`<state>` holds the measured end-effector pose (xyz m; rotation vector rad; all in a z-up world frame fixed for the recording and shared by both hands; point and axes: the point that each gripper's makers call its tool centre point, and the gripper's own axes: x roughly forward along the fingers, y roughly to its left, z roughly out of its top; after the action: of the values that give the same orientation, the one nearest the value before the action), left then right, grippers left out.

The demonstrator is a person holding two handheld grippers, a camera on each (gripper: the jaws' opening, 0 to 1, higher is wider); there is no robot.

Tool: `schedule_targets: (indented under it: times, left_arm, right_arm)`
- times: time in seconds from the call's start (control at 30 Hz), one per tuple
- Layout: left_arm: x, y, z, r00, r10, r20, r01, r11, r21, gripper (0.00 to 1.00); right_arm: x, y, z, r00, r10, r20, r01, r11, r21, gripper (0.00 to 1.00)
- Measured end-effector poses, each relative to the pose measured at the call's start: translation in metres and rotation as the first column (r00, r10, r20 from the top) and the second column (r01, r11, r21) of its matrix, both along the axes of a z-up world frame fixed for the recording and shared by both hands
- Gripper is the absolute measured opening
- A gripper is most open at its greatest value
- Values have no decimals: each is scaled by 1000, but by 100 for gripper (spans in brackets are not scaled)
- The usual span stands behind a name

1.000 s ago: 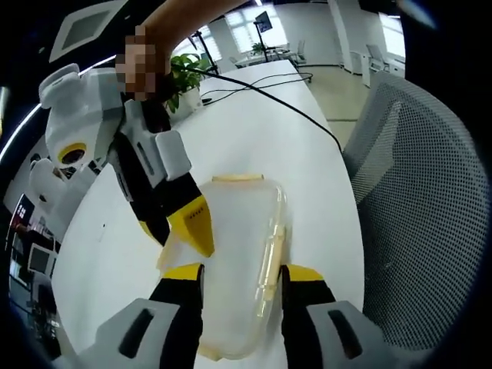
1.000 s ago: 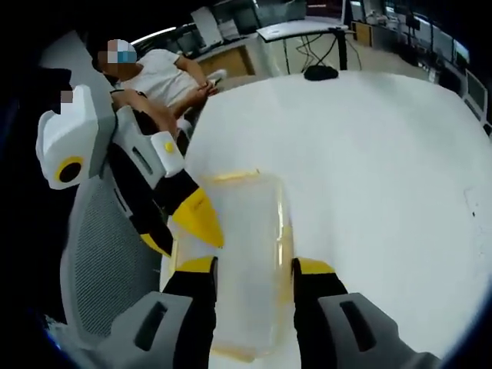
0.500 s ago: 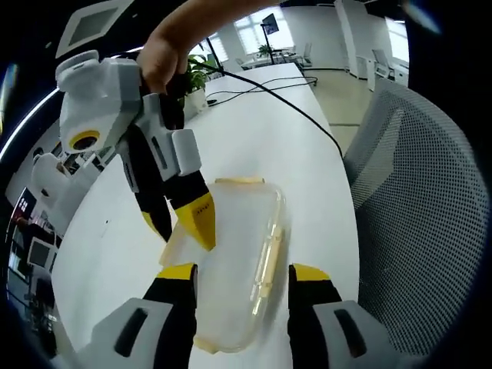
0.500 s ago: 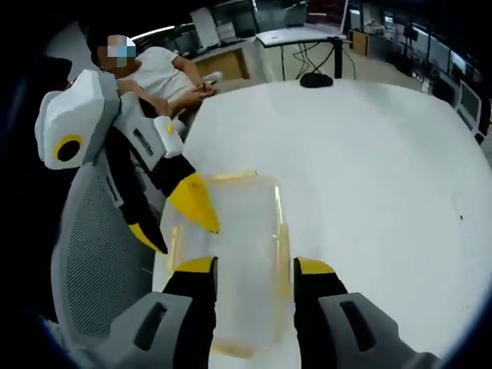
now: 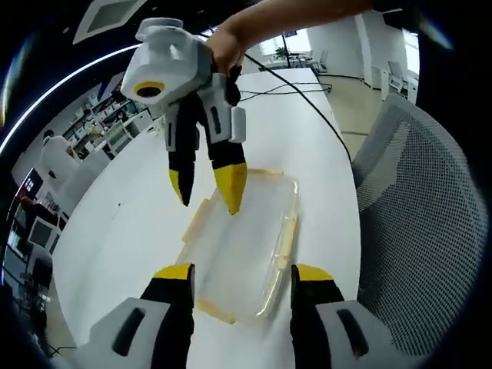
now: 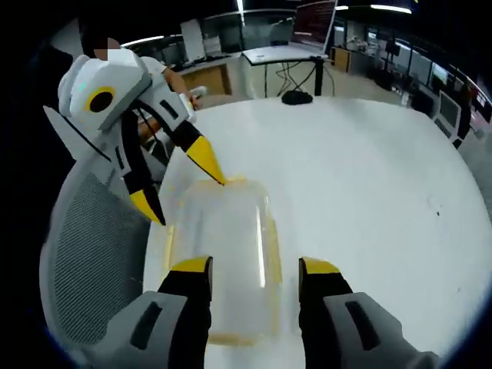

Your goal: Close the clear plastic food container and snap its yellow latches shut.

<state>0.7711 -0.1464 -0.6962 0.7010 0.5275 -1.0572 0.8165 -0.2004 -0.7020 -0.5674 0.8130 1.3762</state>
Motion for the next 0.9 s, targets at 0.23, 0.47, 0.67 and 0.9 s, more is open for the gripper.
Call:
schedule_targets:
  times: [0.23, 0.47, 0.67, 0.9]
  left_arm:
    - [9, 16, 3, 998, 53, -19, -53, 998, -25, 48]
    - [12, 29, 2, 995, 89, -45, -91, 995, -42, 52]
    - [11, 34, 0, 994, 98, -56, -101, 994, -44, 53]
    - [10, 39, -8, 991, 112, -76, -115, 992, -44, 54]
  right_arm:
    - [-1, -7, 8, 999, -39, 36, 38, 999, 29, 45]
    - [-6, -16, 14, 994, -85, 64, 80, 995, 66, 49]
    - [-15, -28, 10, 991, -105, 77, 100, 993, 61, 50]
    - [-21, -40, 11, 983, -154, 98, 147, 986, 79, 52]
